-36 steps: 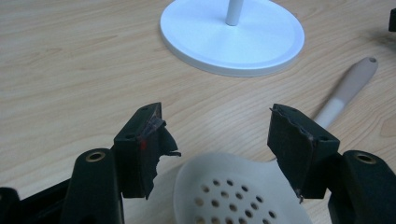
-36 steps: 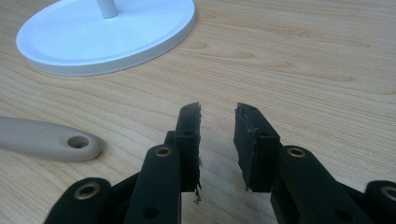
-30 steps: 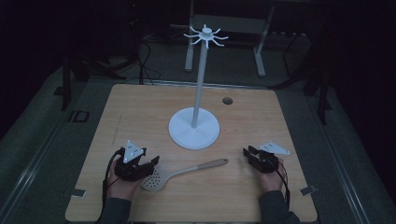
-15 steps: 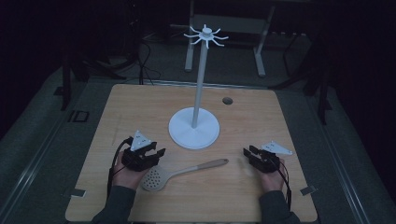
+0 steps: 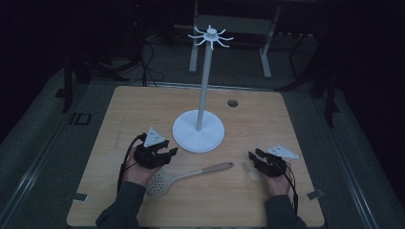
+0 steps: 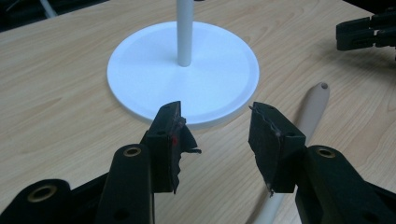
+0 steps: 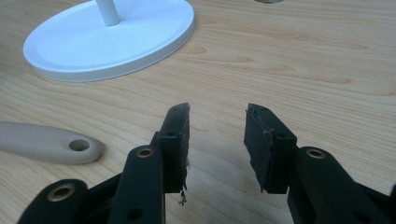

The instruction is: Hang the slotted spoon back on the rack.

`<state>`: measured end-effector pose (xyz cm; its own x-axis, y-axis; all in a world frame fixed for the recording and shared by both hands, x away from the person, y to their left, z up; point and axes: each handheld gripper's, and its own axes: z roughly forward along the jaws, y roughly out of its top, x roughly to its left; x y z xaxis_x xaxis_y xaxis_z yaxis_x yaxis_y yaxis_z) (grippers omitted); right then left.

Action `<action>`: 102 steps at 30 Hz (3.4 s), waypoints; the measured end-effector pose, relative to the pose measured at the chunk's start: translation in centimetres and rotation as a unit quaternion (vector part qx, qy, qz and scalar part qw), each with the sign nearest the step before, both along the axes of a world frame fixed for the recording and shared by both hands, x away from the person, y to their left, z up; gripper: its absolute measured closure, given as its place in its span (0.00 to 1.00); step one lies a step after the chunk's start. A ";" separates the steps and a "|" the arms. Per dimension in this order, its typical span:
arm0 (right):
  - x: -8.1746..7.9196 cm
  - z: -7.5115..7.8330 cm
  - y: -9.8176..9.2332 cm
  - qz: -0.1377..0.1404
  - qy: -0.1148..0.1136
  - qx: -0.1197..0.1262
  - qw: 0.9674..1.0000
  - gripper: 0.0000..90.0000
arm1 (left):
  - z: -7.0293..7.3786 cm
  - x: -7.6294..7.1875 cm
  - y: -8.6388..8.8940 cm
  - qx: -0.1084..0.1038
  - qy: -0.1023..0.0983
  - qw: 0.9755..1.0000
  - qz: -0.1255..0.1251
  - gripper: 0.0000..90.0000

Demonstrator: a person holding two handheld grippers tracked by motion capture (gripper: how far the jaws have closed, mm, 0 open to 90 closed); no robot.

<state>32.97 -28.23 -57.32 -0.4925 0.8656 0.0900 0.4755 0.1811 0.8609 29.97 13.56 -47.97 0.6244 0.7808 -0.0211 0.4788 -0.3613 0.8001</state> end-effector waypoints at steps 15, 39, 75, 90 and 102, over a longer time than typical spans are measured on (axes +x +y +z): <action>0.0 0.0 0.0 0.002 -0.002 -0.002 1.000 0.65 | -0.2 1.3 -2.5 0.025 0.010 0.999 -0.030 0.61; 0.0 0.0 0.0 -0.002 0.000 -0.002 1.000 0.66 | -1.0 3.6 -6.0 0.076 0.053 0.992 -0.081 0.60; 0.0 0.0 0.0 0.000 0.002 0.000 1.000 0.65 | -3.6 4.3 -10.3 0.164 0.120 0.966 -0.162 0.66; 0.0 0.0 -0.1 0.002 0.001 0.001 1.000 0.65 | -4.4 4.1 -12.1 0.204 0.153 0.944 -0.207 0.76; 0.0 0.0 -0.1 0.002 0.002 0.001 1.000 0.64 | -5.1 4.1 -13.0 0.229 0.182 0.930 -0.221 0.79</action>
<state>32.99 -28.31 -57.34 -0.4964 0.8630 0.0933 0.4773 0.1816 0.8598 34.10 0.56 -53.03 0.9031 0.4288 -0.0219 0.4118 -0.8505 0.3272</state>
